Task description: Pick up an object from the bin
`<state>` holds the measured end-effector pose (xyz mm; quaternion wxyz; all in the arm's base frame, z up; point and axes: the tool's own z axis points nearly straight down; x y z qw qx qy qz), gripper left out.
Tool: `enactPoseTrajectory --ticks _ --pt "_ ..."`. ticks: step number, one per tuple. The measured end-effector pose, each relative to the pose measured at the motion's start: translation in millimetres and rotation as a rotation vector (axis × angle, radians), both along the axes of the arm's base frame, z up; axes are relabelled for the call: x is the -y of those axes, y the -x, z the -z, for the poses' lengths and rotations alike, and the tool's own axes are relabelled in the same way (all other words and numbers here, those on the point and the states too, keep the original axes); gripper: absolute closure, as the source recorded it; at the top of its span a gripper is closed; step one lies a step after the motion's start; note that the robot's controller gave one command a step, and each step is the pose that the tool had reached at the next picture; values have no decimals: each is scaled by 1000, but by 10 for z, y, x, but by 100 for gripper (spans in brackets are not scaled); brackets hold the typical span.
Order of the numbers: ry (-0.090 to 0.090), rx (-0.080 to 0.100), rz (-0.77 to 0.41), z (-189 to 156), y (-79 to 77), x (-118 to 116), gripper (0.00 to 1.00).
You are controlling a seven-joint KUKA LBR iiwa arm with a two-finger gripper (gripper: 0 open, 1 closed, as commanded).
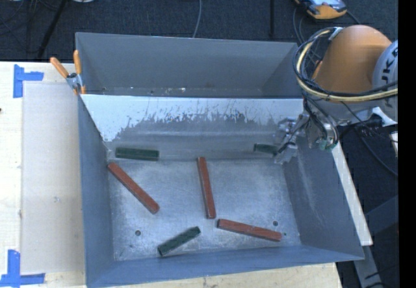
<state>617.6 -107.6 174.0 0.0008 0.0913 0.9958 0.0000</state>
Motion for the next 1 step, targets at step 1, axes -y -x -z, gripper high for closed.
enactPoseTrajectory --ticks 1 --pt "-1 -2 12 -488 82 341 100"
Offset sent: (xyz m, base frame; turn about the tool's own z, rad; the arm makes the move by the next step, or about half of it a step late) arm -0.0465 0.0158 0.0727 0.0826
